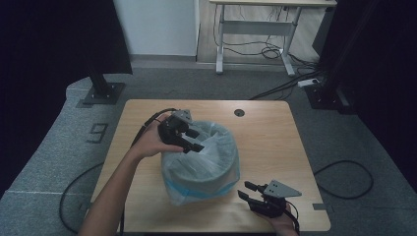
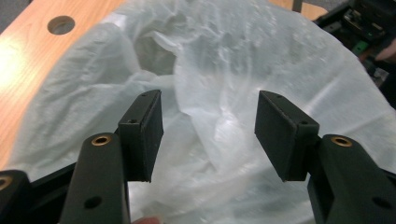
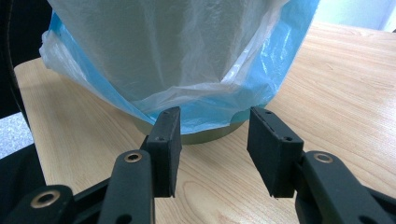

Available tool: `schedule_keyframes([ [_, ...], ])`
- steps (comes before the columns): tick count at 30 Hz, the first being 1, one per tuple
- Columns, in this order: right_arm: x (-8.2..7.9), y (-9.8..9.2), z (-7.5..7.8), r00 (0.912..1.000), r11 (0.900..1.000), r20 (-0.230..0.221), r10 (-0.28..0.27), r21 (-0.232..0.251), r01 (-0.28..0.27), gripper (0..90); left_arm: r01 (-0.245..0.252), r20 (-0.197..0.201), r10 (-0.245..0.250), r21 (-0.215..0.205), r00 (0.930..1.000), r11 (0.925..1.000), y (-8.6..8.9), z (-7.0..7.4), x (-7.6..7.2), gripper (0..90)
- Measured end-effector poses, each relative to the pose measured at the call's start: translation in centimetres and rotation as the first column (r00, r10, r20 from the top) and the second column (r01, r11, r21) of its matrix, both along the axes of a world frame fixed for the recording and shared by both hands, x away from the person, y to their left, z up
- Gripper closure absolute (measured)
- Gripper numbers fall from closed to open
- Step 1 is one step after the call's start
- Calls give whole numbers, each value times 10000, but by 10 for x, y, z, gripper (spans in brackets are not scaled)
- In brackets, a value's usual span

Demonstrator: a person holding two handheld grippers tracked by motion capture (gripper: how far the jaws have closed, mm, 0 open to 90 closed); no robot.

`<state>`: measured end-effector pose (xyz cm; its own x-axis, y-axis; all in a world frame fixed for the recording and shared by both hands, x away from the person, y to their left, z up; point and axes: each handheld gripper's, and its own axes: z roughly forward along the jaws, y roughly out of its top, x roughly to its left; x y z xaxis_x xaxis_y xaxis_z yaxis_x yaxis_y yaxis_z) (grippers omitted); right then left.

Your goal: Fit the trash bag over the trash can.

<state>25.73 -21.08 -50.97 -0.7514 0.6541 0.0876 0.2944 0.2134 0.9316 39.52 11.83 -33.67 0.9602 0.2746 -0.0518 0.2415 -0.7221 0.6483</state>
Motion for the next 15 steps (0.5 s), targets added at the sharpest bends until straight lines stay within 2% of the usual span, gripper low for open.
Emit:
schedule_keyframes([
  [7, -1, 1, 1, 10000, 10000, 63, -3, 44, 3, 537, 477, -209, -472, 231, 9987, 9986, -5, -4, -12, 419],
  [10, -2, 2, 2, 10000, 10000, 64, 10, 13, -10, 537, 603, -254, -583, 898, 9980, 9941, -12, -10, -13, 420],
  [12, -2, 2, 2, 10000, 10000, 62, 14, 19, -14, 537, 637, -216, -611, 1515, 9979, 9864, -18, -16, -14, 420],
  [13, -2, 1, 2, 10000, 10000, 66, 12, 20, -12, 537, 567, -67, -564, 1767, 9984, 9826, -20, -18, -14, 420],
  [15, -2, 1, 2, 9999, 10000, 103, 3, 22, -4, 537, 579, -70, -576, 1966, 9983, 9788, -24, -20, -14, 421],
])
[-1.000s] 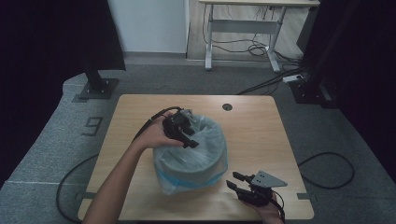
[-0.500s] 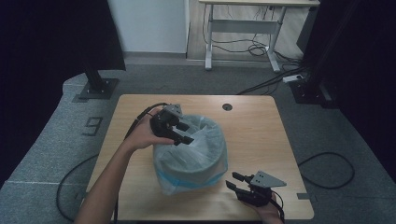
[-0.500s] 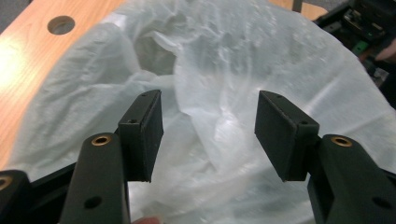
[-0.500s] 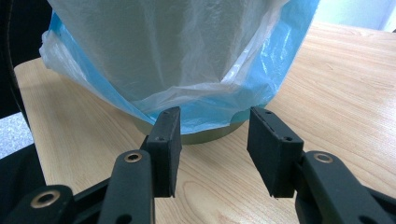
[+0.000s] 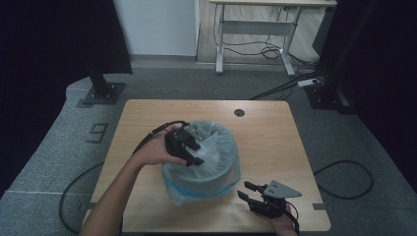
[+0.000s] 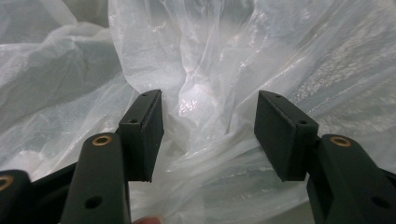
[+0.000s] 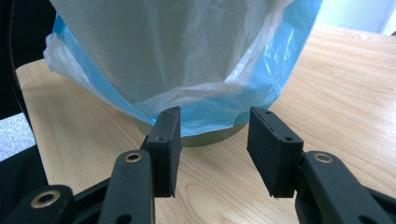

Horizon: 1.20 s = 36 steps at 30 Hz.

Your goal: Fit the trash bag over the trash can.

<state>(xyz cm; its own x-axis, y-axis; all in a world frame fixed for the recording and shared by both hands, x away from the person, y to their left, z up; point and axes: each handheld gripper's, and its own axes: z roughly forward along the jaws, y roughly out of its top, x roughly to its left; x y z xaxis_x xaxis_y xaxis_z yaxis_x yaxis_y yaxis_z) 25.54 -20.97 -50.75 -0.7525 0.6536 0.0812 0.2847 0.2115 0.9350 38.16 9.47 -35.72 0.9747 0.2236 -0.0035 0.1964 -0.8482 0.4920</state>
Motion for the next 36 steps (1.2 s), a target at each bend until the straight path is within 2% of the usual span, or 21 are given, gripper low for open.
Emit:
schedule_keyframes([
  [2, 0, -1, 1, 10000, 10000, 9, -20, 2, 20, 537, -5, -12, 5, 81, 10000, 10000, -3, -1, 1, 425],
  [7, 0, -3, 1, 10000, 10000, 25, -65, 41, 65, 537, 151, -112, -144, 612, 9998, 9980, -14, -5, 3, 428],
  [11, 0, -5, 2, 9999, 10000, 77, -82, 33, 82, 538, 223, -149, -213, 695, 9997, 9973, -17, -7, 3, 425],
  [14, 0, -6, 2, 9999, 9999, 79, -114, 66, 113, 537, 174, -86, -171, 308, 9998, 9994, -12, -3, 3, 424],
  [16, 0, -6, 2, 9999, 9999, 76, -116, 65, 116, 538, 104, -66, -105, -201, 9999, 9997, -4, 3, 4, 424],
  [19, 0, -5, 1, 9999, 9999, 72, -109, 12, 109, 537, -77, 55, 81, -731, 10000, 9973, 7, 12, 5, 424],
  [23, 1, -5, 1, 9999, 9999, 86, -101, -14, 101, 537, -503, 291, 532, -933, 9982, 9944, 18, 17, 10, 427],
  [26, 1, -5, 1, 9999, 9999, 69, -110, -10, 110, 537, -707, 250, 732, -914, 9970, 9933, 21, 16, 15, 429],
  [30, 1, -5, 0, 9999, 9999, 43, -119, -27, 119, 538, -743, 158, 747, -257, 9971, 9969, 16, 7, 19, 458],
  [31, 1, -5, 0, 9999, 9999, 41, -124, -38, 125, 538, -609, 155, 607, 106, 9980, 9981, 13, 4, 19, 470],
  [33, 1, -6, 0, 9999, 9999, 49, -123, -23, 123, 538, -529, 181, 519, 587, 9985, 9969, 8, -1, 19, 476],
  [36, 1, -7, 0, 9999, 9999, 46, -152, 1, 152, 538, -584, 173, 569, 1096, 9982, 9923, 5, -5, 20, 477],
])
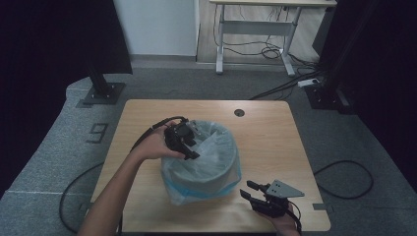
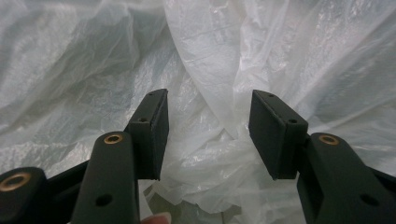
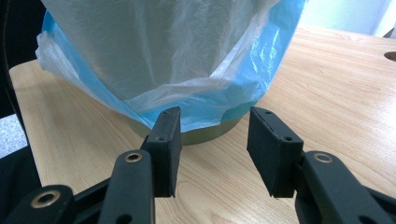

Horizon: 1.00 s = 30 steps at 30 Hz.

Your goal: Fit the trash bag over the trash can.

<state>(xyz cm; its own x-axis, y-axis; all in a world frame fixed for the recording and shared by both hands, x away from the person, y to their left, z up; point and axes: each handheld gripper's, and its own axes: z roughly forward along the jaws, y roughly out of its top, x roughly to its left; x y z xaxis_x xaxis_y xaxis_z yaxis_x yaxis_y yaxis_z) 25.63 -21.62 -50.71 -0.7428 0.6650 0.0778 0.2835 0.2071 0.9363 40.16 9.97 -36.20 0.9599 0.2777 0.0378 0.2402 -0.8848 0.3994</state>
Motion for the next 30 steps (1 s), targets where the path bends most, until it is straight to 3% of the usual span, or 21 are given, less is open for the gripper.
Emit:
schedule_keyframes([
  [3, 0, -1, 1, 10000, 10000, 21, -1, -8, 1, 538, -87, 4, 87, 368, 10000, 9993, -1, -3, 1, 475],
  [10, 0, -1, 1, 10000, 10000, 10, -3, -22, 3, 538, -127, 52, 125, 431, 9999, 9990, -4, -5, 1, 462],
  [14, 0, -2, 1, 10000, 10000, 15, -37, 18, 37, 538, -49, 108, 52, -288, 9999, 9996, -2, 6, -3, 458],
  [19, 0, -3, 1, 10000, 10000, 21, -52, 34, 52, 538, 198, 325, -165, -1052, 9993, 9943, -4, 23, -7, 458],
  [25, 0, -3, 1, 10000, 10000, 19, -12, 2, 12, 538, 331, 429, -275, -1355, 9987, 9902, -17, 28, -5, 459],
  [30, 0, -5, 2, 10000, 9999, 28, -81, 90, 81, 536, 557, 338, -517, -1289, 9981, 9901, -34, 24, -2, 465],
])
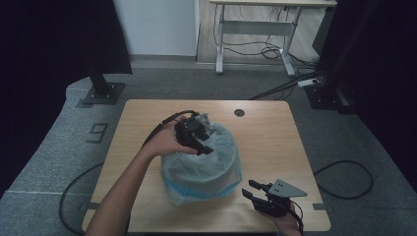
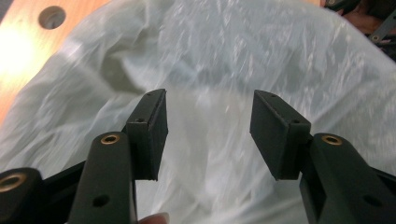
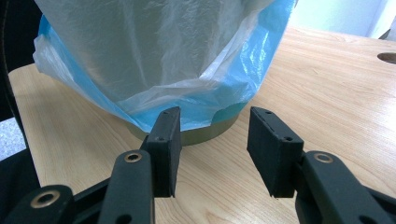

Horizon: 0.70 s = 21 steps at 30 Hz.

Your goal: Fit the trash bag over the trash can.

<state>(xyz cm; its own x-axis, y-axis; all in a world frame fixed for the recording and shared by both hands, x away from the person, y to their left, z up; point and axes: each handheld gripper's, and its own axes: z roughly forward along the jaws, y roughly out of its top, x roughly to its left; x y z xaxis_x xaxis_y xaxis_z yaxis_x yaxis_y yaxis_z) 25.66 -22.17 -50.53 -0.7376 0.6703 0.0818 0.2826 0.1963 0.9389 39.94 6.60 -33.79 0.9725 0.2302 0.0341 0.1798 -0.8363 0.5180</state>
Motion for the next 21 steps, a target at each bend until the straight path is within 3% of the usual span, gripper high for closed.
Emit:
schedule_keyframes([
  [6, 0, -1, 0, 10000, 10000, -8, -20, 6, 20, 536, 418, -108, -415, 340, 9991, 9985, -25, -8, -4, 474],
  [11, 0, -1, 1, 10000, 10000, -1, -11, 15, 11, 535, 658, -208, -641, 952, 9977, 9933, -43, -17, -6, 475],
  [16, 0, -2, 2, 10000, 9999, 11, -56, 83, 56, 534, 831, -263, -801, 1444, 9964, 9860, -54, -26, -5, 475],
  [21, 0, -4, 2, 10000, 10000, 28, -67, 67, 67, 534, 932, -278, -900, 1510, 9956, 9841, -59, -30, -7, 472],
])
